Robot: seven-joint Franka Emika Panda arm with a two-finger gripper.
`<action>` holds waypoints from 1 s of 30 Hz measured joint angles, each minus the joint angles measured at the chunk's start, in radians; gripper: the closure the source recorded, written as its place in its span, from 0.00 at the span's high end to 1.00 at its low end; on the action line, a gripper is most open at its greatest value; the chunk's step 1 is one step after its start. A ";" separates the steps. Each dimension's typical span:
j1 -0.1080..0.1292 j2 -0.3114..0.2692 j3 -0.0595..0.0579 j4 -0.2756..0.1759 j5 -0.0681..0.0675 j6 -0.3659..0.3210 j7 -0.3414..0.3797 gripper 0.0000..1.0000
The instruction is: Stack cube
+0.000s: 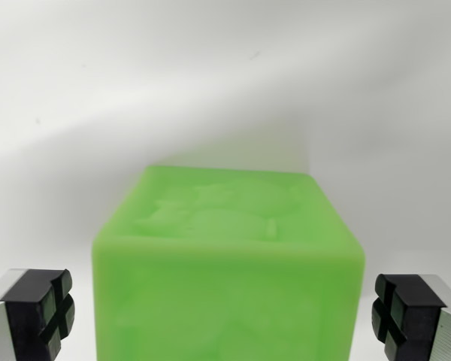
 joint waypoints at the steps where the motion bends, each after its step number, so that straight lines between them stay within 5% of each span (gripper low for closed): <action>1: 0.003 0.007 -0.003 0.002 0.000 0.006 0.000 1.00; 6: 0.013 0.027 -0.013 0.008 0.000 0.022 0.000 1.00; 7: 0.014 0.029 -0.014 0.008 0.000 0.023 0.000 0.00; 30: 0.016 0.030 -0.016 0.009 0.000 0.025 0.000 0.00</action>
